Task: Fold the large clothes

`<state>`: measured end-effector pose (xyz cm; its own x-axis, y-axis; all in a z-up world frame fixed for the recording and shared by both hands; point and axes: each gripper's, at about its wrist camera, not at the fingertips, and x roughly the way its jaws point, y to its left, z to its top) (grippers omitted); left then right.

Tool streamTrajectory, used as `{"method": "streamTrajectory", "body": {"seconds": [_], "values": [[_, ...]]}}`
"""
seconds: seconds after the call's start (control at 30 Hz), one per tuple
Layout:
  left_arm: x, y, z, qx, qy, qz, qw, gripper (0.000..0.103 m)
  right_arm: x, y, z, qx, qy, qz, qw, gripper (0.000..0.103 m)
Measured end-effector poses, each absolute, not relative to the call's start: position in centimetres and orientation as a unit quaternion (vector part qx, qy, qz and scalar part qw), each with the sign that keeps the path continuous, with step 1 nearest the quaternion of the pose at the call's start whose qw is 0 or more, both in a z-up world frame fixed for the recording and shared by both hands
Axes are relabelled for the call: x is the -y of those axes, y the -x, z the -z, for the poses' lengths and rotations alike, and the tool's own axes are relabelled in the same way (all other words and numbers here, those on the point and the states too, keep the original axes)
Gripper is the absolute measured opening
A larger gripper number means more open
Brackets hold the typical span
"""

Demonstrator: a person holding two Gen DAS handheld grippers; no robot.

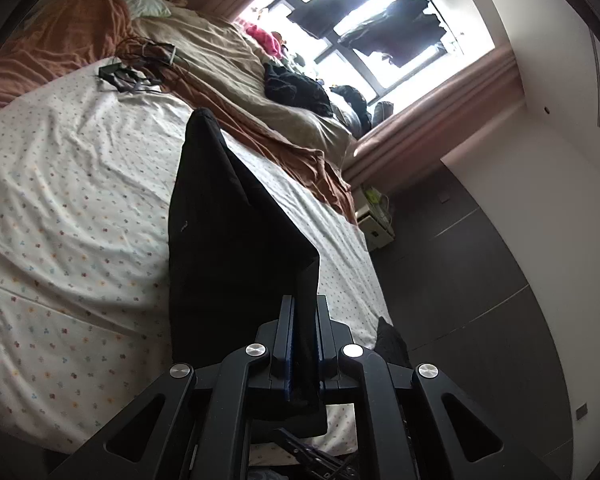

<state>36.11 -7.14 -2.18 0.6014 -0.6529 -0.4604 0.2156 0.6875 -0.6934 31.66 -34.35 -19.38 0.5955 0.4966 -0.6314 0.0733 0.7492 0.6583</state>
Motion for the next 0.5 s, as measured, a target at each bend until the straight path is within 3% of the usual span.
{"method": "streamTrajectory", "body": {"seconds": [0.17, 0.2, 0.5], "values": [[10.9, -36.5, 1.9, -0.373, 0.276, 0.28, 0.84, 0.007, 38.9, -29.4, 18.1, -0.393, -0.358, -0.097, 0.842, 0.01], [11.9, -36.5, 1.9, -0.375, 0.274, 0.294, 0.835, 0.002, 39.8, -29.0, 18.0, -0.387, -0.364, -0.09, 0.842, 0.01], [19.2, -37.6, 4.6, -0.419, 0.213, 0.305, 0.828, 0.002, 44.5, -27.2, 19.2, -0.357, -0.419, -0.081, 0.831, 0.01]]}}
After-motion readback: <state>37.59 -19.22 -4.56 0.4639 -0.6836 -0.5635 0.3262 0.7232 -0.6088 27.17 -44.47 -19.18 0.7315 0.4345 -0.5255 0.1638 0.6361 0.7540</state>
